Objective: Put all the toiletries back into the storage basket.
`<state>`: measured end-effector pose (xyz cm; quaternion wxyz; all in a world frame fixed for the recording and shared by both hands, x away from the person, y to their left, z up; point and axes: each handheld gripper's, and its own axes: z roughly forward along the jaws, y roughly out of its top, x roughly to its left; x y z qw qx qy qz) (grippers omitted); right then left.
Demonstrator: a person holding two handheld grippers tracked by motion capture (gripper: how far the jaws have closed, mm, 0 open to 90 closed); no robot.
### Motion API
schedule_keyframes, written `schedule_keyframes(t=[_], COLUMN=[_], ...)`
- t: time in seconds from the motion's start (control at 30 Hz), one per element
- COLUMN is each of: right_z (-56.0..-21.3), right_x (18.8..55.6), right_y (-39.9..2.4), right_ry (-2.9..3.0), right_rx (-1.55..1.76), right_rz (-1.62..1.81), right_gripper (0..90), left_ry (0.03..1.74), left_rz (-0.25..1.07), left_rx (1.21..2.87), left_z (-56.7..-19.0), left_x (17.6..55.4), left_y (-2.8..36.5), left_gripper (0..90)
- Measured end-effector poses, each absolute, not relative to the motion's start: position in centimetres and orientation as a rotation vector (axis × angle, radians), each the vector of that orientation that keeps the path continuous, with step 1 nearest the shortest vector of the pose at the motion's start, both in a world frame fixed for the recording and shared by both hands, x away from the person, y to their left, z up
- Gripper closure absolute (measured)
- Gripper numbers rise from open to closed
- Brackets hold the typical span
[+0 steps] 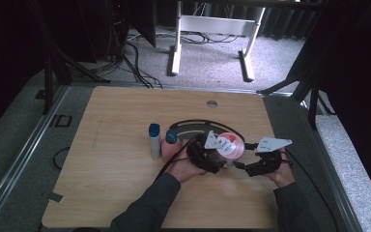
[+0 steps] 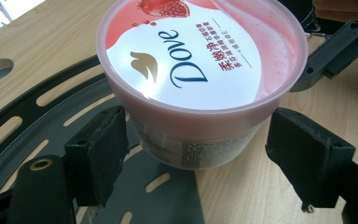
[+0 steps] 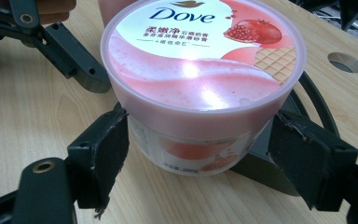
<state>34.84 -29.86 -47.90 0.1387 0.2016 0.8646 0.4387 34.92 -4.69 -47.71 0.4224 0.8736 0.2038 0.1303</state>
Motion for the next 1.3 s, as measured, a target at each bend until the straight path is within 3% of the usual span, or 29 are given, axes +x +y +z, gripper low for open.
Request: schedule_keyframes(t=[1.3], right_z=[-48.0], right_x=[38.1], right_y=[-30.2], right_ry=[2.533], right_rx=[0.63], right_rz=[1.234], right_gripper=[20.4], left_ry=[0.604], left_rz=[0.339], left_rx=[2.164], left_z=[-48.2], left_x=[37.5], left_y=[-5.8], left_gripper=[21.0])
